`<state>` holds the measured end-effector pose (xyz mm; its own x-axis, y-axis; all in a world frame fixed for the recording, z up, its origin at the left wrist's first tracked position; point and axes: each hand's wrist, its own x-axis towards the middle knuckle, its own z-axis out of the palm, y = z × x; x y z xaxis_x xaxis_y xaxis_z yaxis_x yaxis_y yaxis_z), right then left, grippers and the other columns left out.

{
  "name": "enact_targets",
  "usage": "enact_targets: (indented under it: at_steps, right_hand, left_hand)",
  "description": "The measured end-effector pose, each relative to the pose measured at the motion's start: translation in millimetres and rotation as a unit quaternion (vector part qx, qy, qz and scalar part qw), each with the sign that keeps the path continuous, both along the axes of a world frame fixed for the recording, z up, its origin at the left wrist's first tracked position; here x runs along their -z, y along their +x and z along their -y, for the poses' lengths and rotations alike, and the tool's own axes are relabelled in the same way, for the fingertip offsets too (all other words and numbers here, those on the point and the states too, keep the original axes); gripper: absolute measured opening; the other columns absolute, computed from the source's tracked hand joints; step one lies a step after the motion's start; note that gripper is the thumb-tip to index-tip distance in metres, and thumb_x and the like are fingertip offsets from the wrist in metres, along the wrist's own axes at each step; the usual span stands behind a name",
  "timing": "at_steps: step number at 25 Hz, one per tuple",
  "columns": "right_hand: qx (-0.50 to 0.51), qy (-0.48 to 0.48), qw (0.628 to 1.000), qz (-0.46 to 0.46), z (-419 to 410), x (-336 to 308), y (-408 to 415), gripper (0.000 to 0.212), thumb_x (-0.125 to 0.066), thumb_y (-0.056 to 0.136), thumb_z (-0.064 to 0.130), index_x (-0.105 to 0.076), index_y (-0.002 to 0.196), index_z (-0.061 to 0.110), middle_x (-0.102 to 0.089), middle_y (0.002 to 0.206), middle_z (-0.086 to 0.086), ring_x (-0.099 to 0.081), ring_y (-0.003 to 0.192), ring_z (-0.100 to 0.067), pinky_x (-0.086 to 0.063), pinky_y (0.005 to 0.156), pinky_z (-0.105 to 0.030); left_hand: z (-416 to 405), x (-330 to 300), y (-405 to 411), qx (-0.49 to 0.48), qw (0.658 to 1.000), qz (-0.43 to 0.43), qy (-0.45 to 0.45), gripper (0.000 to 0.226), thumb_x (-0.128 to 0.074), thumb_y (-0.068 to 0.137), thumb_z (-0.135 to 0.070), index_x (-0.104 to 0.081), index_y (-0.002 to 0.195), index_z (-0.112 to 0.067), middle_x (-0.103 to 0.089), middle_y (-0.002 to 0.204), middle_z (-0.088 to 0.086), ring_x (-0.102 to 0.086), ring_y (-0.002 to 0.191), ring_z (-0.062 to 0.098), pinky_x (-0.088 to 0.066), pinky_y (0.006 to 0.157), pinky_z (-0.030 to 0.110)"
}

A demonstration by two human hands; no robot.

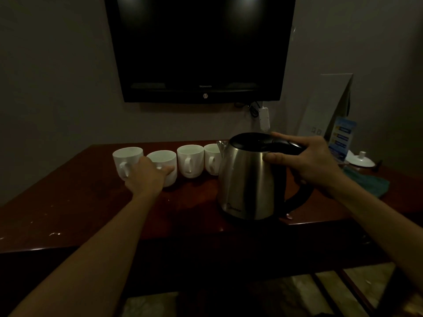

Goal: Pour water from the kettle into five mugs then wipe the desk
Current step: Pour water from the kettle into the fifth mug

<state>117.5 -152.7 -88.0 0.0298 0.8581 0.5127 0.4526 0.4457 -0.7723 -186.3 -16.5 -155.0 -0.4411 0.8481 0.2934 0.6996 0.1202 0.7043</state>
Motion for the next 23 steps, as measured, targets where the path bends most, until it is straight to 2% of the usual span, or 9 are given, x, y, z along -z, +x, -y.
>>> enact_targets:
  at_steps: [4,8,12,14,16,18,19,21,23]
  right_hand:
    - [-0.017,-0.021,1.000,0.001,-5,-1,-1,0.066,-0.077,0.076,0.012,-0.055,0.138,0.010,-0.065,0.065,0.016,-0.056,0.048,0.015,-0.040,0.045,-0.002]
    - [-0.015,-0.024,1.000,0.002,-8,-2,-4,0.064,-0.076,0.077,0.007,-0.055,0.138,0.010,-0.066,0.057,0.024,-0.058,0.045,0.009,-0.042,0.043,-0.005]
    - [-0.017,-0.025,1.000,0.006,-10,-1,-4,0.070,-0.078,0.073,0.022,-0.055,0.139,0.019,-0.070,0.059,0.014,-0.047,0.034,-0.011,-0.041,0.033,-0.023]
    - [-0.026,-0.028,0.999,0.007,-13,0,-6,0.072,-0.078,0.071,0.027,-0.054,0.139,0.021,-0.071,0.061,0.010,-0.046,0.034,-0.015,-0.042,0.032,-0.025]
    - [-0.032,-0.025,0.999,0.008,-16,0,-11,0.071,-0.079,0.072,0.024,-0.055,0.139,0.019,-0.072,0.064,0.011,-0.050,0.036,-0.009,-0.043,0.034,-0.020]
    - [-0.036,-0.018,0.999,0.000,-22,0,-15,0.067,-0.079,0.075,0.014,-0.056,0.138,0.013,-0.069,0.066,0.012,-0.056,0.042,0.005,-0.042,0.042,-0.007]
    - [-0.039,-0.016,0.999,-0.003,-24,1,-18,0.066,-0.078,0.076,0.011,-0.055,0.137,0.010,-0.067,0.074,0.013,-0.057,0.046,0.012,-0.042,0.045,-0.003]
    - [-0.047,-0.013,0.999,-0.001,-26,1,-22,0.067,-0.078,0.075,0.012,-0.055,0.137,0.010,-0.062,0.083,0.008,-0.056,0.049,0.018,-0.041,0.047,-0.001]
    - [-0.056,-0.015,0.998,-0.004,-27,1,-25,0.070,-0.079,0.072,0.018,-0.056,0.137,0.013,-0.061,0.082,0.010,-0.055,0.050,0.018,-0.042,0.047,-0.002]
  left_hand:
    - [-5,-3,2,0.001,1.000,-0.003,0.003,0.060,-0.079,0.077,-0.047,-0.062,0.114,-0.003,-0.064,0.114,0.016,-0.055,0.114,0.035,-0.040,0.078,0.043]
    - [-8,-4,3,0.003,1.000,-0.013,0.004,0.061,-0.078,0.079,-0.048,-0.059,0.116,-0.003,-0.065,0.110,0.016,-0.059,0.107,0.034,-0.043,0.078,0.042]
    - [-10,-5,7,0.000,1.000,-0.017,0.005,0.062,-0.077,0.079,-0.048,-0.059,0.115,-0.001,-0.065,0.110,0.018,-0.059,0.108,0.035,-0.045,0.082,0.045]
    - [-8,-7,9,-0.003,1.000,-0.023,0.002,0.062,-0.076,0.081,-0.048,-0.059,0.117,-0.001,-0.063,0.113,0.018,-0.057,0.111,0.036,-0.045,0.085,0.046]
    - [-8,-7,9,-0.004,1.000,-0.026,0.000,0.062,-0.075,0.081,-0.049,-0.059,0.116,-0.001,-0.063,0.112,0.018,-0.056,0.112,0.036,-0.044,0.085,0.045]
    - [-10,-7,8,-0.002,1.000,-0.025,0.000,0.061,-0.075,0.080,-0.051,-0.061,0.112,-0.002,-0.064,0.109,0.017,-0.057,0.110,0.035,-0.043,0.083,0.044]
    - [-10,-7,8,-0.002,1.000,-0.025,0.000,0.061,-0.075,0.079,-0.053,-0.062,0.111,-0.002,-0.065,0.108,0.017,-0.057,0.110,0.035,-0.044,0.084,0.044]
    - [-12,-7,7,-0.004,1.000,-0.026,0.003,0.063,-0.075,0.079,-0.054,-0.062,0.110,-0.001,-0.065,0.109,0.017,-0.057,0.109,0.035,-0.047,0.091,0.048]
    - [-11,-7,7,-0.001,1.000,-0.024,0.002,0.063,-0.074,0.080,-0.053,-0.061,0.112,0.000,-0.064,0.112,0.019,-0.057,0.110,0.036,-0.046,0.094,0.048]
